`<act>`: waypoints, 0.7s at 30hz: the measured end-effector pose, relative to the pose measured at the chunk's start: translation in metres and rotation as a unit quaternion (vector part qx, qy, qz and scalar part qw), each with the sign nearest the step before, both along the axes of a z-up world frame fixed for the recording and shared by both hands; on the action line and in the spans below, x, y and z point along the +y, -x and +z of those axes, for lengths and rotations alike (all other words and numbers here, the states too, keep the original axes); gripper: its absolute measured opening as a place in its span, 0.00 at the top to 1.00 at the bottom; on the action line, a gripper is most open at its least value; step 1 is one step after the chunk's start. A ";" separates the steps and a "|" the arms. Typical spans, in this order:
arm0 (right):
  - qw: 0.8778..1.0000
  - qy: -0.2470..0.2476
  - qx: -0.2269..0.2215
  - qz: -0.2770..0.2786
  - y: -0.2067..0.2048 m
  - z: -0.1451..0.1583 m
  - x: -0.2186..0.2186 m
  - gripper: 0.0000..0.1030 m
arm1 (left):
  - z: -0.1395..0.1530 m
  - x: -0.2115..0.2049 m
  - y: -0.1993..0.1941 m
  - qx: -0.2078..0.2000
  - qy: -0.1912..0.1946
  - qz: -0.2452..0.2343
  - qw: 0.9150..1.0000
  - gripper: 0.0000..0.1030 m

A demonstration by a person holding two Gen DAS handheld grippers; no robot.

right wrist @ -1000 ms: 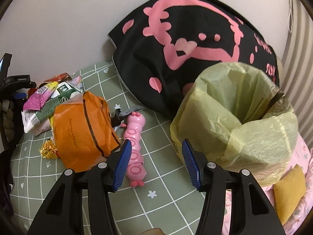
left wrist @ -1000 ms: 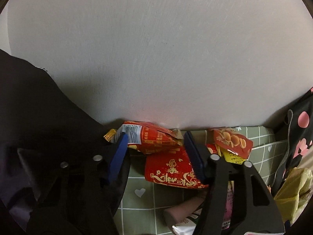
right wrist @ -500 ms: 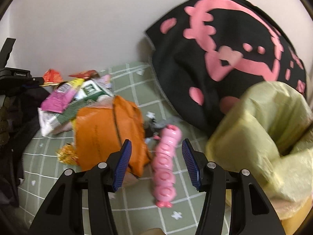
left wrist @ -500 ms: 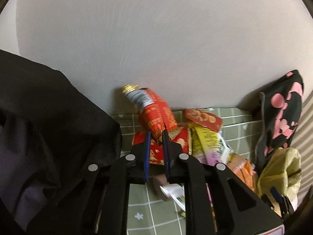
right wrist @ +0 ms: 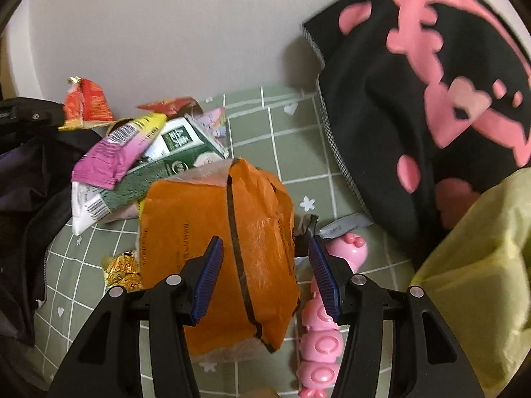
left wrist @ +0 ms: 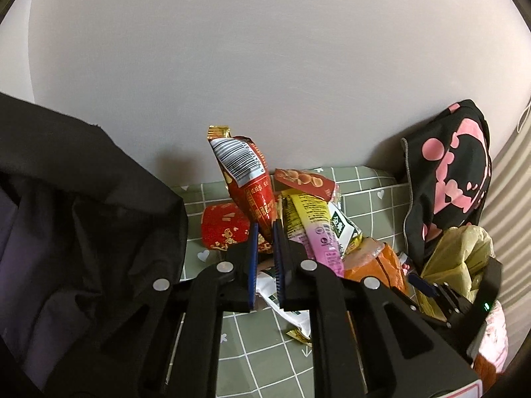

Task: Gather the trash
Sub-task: 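Close the right tool on the orange bag while the left tool lifts the red wrapper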

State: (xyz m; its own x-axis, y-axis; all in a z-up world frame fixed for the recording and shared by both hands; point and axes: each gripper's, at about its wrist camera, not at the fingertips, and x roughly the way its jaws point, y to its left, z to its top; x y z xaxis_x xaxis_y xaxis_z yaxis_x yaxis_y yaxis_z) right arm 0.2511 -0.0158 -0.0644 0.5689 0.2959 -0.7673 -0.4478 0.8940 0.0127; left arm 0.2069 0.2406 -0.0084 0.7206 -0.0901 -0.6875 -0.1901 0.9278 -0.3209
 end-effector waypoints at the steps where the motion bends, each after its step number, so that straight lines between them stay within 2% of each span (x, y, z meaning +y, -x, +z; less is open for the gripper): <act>1: 1.000 0.004 0.011 0.001 -0.004 -0.003 0.001 0.51 | 0.001 0.001 0.001 -0.002 -0.001 -0.003 1.000 0.92; 5: 0.999 0.006 0.046 0.014 -0.011 -0.015 0.008 0.52 | 0.005 -0.004 -0.002 -0.011 -0.010 -0.015 1.000 0.92; 7: 0.998 0.005 0.054 0.025 -0.011 -0.014 0.013 0.70 | 0.007 -0.005 -0.004 -0.018 -0.010 -0.019 1.000 0.92; 8: 0.998 0.010 0.056 0.029 -0.011 -0.014 0.016 0.75 | 0.009 -0.005 -0.005 -0.020 -0.009 -0.022 1.000 0.92; 10: 0.998 0.010 0.052 0.032 -0.011 -0.008 0.020 0.90 | 0.011 -0.007 -0.007 -0.025 -0.008 -0.024 0.999 0.92; 13: 0.999 0.002 0.041 0.030 -0.012 0.008 0.022 0.96 | 0.016 -0.008 -0.007 -0.031 -0.009 -0.027 0.999 0.93; 21: 1.000 -0.010 0.002 0.000 -0.015 0.064 0.013 0.97 | 0.040 -0.014 -0.002 -0.062 -0.003 -0.034 0.997 0.93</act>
